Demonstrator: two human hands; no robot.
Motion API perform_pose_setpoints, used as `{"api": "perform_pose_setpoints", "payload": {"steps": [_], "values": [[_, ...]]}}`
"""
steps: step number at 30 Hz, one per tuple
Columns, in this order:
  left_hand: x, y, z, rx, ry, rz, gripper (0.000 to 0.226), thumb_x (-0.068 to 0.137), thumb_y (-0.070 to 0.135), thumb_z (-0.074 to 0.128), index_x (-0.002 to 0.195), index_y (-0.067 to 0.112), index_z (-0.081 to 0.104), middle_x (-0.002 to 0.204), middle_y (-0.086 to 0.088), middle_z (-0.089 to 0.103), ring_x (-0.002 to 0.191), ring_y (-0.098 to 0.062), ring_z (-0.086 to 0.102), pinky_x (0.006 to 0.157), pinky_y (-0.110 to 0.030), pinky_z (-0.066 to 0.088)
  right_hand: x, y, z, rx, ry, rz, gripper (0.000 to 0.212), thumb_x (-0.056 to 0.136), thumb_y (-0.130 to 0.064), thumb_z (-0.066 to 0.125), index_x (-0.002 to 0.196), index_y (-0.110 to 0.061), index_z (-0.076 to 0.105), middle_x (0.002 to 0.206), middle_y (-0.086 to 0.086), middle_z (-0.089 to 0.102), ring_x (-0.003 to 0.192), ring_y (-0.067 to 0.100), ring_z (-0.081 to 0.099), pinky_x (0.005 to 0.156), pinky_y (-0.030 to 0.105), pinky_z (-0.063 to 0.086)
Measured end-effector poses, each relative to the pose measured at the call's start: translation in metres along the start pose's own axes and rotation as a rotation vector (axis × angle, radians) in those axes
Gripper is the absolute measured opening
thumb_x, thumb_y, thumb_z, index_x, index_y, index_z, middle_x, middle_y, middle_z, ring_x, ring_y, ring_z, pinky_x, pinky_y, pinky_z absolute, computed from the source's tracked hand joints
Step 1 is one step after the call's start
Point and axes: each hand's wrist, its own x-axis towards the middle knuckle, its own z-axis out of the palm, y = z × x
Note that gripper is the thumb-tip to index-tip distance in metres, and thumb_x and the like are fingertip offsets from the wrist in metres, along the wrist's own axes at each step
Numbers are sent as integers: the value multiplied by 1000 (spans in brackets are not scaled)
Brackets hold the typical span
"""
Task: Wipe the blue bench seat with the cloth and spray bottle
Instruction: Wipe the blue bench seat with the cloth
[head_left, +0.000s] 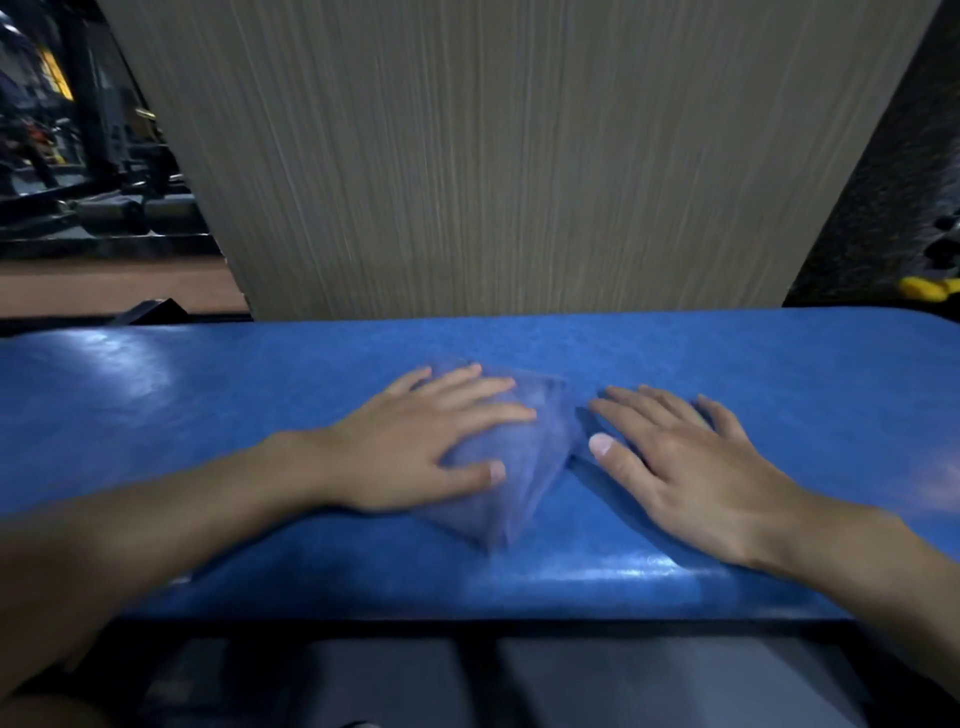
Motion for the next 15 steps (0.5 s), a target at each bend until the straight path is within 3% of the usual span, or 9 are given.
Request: {"api": "perform_pose_setpoints", "payload": {"steps": [2, 5, 8, 10, 12, 15], "values": [[19, -48, 4, -33, 41, -134, 74, 78, 80, 14, 147, 55, 19, 161, 20, 14, 150, -10, 6, 121, -44, 8, -1, -2, 5, -19, -23, -10, 104, 62, -79, -27, 148, -41, 16, 161, -18, 5, 147, 7, -3, 120, 45, 0], [37, -122, 5, -23, 106, -394, 81, 73, 82, 14, 145, 49, 30, 157, 10, 33, 145, -15, 26, 115, -52, 23, -1, -2, 6, -10, -18, -3, 88, 71, -74, -16, 147, -43, 15, 160, -19, 4, 147, 6, -4, 120, 44, 0], [44, -148, 6, -2, 72, -602, 75, 79, 74, 19, 146, 42, 32, 153, 11, 37, 140, -18, 31, 109, -59, 24, 0, -4, 4, -13, -14, -6, 80, 77, -72, -12, 146, -42, 16, 160, -18, 6, 147, 7, -2, 119, 44, 1], [45, -134, 7, 8, 43, -606, 71, 84, 69, 20, 148, 41, 29, 156, 10, 32, 143, -19, 25, 111, -60, 20, -1, -4, 4, -17, -12, -13, 82, 74, -72, -12, 145, -42, 17, 159, -18, 7, 146, 8, 0, 119, 44, 3], [34, -107, 4, 5, 2, -565, 81, 78, 74, 13, 151, 39, 25, 161, 9, 23, 148, -19, 15, 114, -58, 15, 0, -3, 5, -13, -6, -15, 82, 73, -71, -13, 144, -43, 18, 158, -18, 9, 146, 9, 1, 118, 45, 4], [5, -49, -1, 28, -34, -383, 90, 71, 76, 2, 153, 42, 13, 164, 10, 11, 151, -17, 4, 119, -52, 7, 1, -2, 6, -14, 5, -23, 82, 73, -71, -14, 143, -43, 19, 158, -17, 11, 146, 10, 3, 118, 46, 5]]}}
